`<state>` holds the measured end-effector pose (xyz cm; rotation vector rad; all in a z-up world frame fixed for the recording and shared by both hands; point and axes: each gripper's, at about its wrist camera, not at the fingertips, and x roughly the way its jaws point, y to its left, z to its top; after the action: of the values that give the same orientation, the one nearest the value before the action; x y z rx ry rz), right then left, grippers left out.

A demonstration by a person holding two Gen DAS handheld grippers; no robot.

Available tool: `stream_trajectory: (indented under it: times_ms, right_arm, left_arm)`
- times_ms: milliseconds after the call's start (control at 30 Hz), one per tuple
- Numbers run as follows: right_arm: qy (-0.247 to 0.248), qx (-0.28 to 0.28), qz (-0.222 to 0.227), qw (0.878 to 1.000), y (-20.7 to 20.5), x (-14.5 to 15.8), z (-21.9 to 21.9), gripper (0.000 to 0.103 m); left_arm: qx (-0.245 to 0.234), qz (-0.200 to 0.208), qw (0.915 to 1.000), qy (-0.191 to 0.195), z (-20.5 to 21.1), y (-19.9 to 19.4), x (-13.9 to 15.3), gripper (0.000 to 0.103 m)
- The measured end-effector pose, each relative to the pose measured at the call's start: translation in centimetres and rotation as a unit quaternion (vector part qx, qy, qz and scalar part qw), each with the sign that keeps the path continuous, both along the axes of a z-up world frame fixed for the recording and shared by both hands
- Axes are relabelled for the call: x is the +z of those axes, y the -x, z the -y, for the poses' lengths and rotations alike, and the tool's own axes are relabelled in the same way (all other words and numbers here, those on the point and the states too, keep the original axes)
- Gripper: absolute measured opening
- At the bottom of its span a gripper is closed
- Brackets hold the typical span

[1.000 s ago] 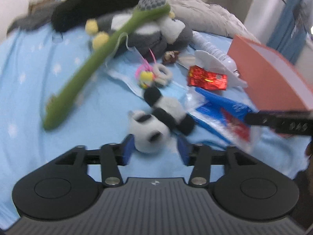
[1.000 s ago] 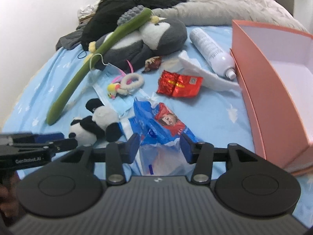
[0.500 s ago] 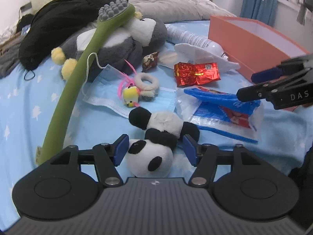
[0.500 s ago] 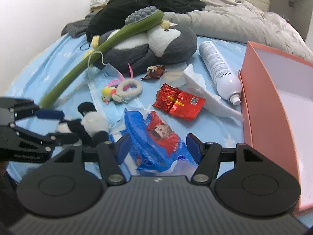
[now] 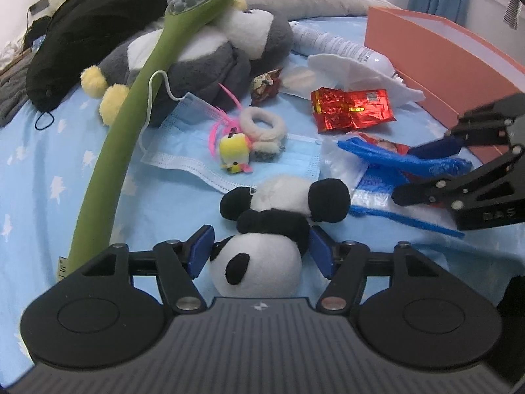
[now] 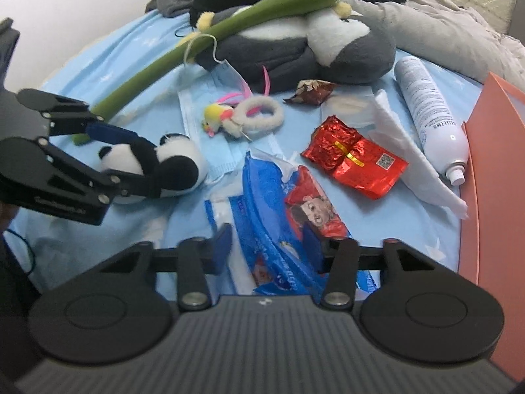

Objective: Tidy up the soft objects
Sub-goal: 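Close the left gripper on the panda plush while the right gripper grasps the blue snack bag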

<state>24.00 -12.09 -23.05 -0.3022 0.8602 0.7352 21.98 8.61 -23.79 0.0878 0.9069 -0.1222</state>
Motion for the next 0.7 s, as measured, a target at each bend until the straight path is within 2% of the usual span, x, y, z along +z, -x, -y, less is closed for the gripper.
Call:
stream_trajectory:
  times_ms: [33,133,267,333,700]
  right_arm:
    - [0.001,-0.003,-0.003,1.000,-0.1,-0.3,-0.1,0.037]
    - [0.013,0.001,-0.006,1.000,-0.1,-1.0,-0.4,0.035]
    - [0.020,-0.002,0.009,1.000,0.3,-0.7,-0.4,0.016]
    - [0.014,-0.008,0.013,1.000,0.4,-0.2,-0.1,0.013]
    - [-0.039,-0.104,0.015,0.994,2.7,2.8,2.8,0.011]
  left_arm:
    - [-0.002,0.000,1.0000,0.000,0.0,0.0,-0.1,0.069]
    - [-0.003,-0.001,1.0000,-0.004,0.2,0.1,-0.1,0.069]
    - [0.009,0.002,1.0000,0.001,0.1,0.4,0.2,0.066]
    - [0.022,0.004,0.9997,0.006,0.0,0.7,0.4,0.065]
    - [0.104,0.013,0.9930,0.055,1.1,3.8,1.9,0.064]
